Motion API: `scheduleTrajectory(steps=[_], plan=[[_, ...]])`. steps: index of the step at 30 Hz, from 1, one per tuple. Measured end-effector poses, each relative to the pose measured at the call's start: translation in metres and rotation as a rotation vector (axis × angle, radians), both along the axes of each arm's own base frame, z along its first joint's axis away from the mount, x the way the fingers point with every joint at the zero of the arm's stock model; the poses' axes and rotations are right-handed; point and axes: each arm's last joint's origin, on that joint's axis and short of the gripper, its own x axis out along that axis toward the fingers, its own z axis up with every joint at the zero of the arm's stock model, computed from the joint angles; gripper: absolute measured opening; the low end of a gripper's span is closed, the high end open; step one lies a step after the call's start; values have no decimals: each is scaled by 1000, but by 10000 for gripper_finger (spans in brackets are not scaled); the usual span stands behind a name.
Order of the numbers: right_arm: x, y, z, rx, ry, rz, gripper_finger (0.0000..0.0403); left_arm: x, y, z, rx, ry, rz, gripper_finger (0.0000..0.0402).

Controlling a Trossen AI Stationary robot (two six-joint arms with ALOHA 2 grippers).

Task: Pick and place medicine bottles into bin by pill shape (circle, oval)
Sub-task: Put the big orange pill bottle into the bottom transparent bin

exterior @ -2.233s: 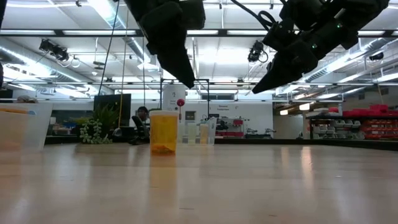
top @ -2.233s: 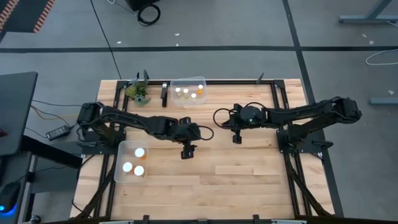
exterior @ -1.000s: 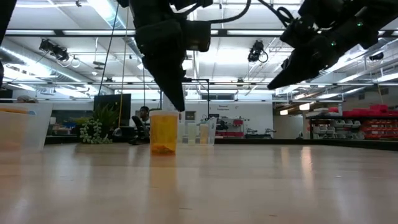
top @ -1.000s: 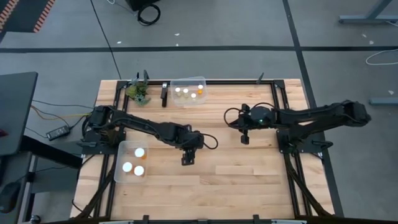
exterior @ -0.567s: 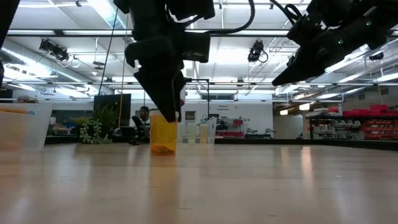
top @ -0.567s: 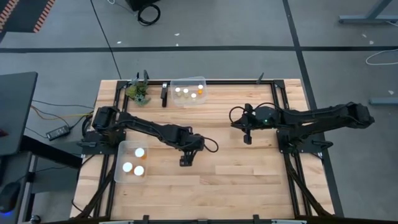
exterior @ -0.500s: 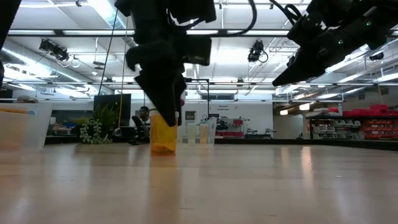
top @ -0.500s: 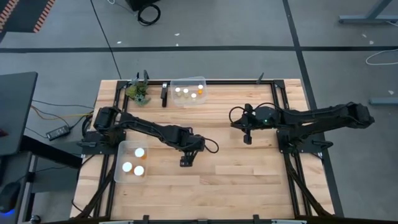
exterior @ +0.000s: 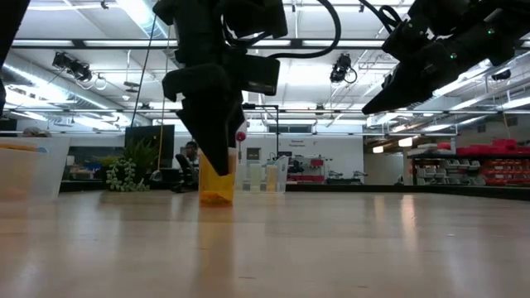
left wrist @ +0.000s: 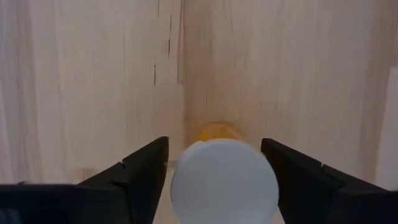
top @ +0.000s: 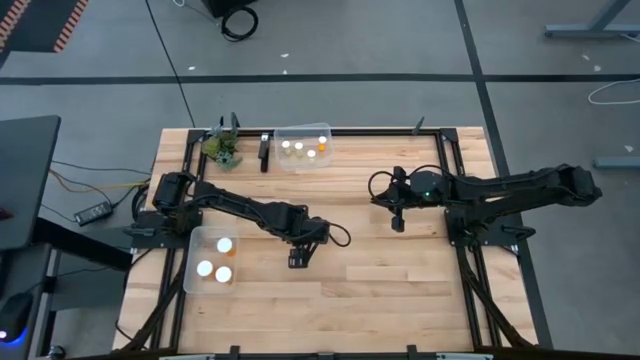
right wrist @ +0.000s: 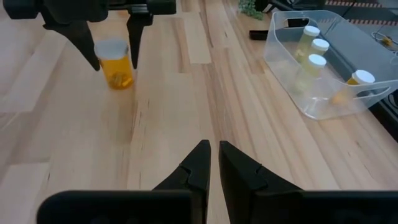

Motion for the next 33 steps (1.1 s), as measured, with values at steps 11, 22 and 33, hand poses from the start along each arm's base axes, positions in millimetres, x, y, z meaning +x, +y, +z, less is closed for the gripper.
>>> scheduleTrajectory(steps=[11,22,33], plan=[[0,0,0,3,-2,-2,41,0,0,0,-12,3,31,206],[0,0,0,11,-1,-6,41,-3,-7,19,-58,76,57,212],[0,0,0,18,3,-10,41,-28,-32,44,-15,112,77,221]])
